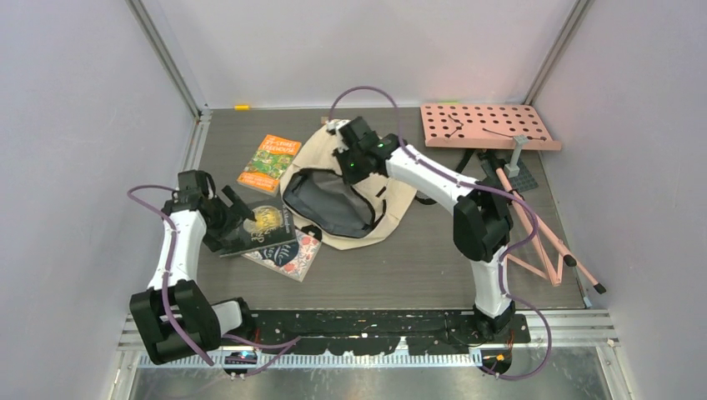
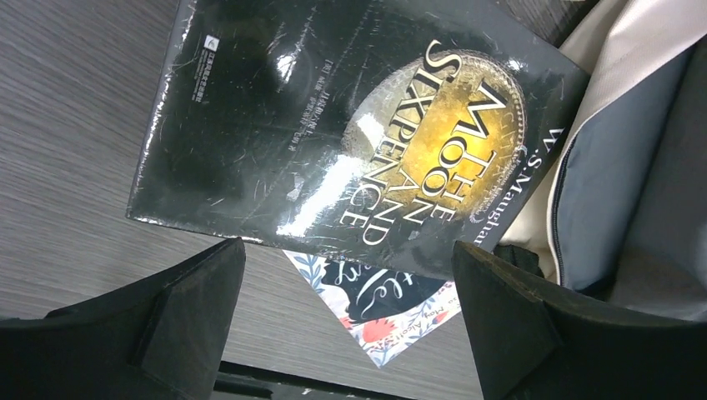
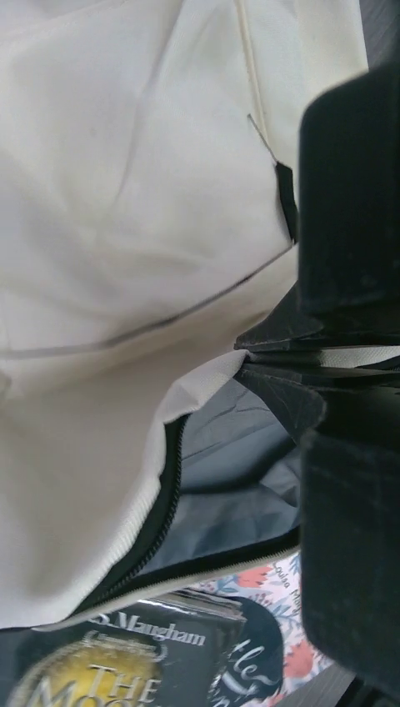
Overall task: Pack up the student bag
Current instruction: Pick up the book from the center of the board.
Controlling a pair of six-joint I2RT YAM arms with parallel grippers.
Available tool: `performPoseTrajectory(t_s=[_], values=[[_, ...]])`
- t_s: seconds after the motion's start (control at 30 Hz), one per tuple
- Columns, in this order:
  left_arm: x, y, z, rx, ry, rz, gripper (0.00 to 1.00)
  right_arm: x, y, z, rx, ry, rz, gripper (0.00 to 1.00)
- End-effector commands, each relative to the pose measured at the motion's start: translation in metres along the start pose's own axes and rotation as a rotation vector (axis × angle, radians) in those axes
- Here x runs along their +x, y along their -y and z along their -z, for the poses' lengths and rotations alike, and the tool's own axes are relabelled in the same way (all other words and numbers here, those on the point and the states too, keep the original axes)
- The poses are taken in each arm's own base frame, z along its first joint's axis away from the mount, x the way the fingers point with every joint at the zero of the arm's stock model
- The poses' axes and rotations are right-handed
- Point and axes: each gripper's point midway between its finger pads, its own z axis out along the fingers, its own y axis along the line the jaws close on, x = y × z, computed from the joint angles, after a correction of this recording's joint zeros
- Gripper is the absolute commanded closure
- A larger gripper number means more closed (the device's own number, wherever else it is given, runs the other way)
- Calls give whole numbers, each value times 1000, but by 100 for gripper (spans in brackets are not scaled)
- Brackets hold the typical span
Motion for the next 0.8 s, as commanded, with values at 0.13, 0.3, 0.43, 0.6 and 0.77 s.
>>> performPoseTrajectory(t_s=[0.13, 0.3, 0.43, 0.6, 0.77], values=[[-2, -5, -3, 69, 29, 205, 2, -28, 69, 14, 66, 73, -285, 97], [8, -11, -14, 78, -6, 317, 3, -31, 137, 16, 251, 102, -377, 99], [14, -19, -17, 51, -9, 394, 3, -24, 168, 11, 345, 75, -380, 100], [16, -29, -28, 25, 5, 502, 5, -15, 186, 5, 429, 50, -359, 100], [11, -38, -32, 1, 69, 561, 9, -5, 199, -4, 439, 13, -360, 99]])
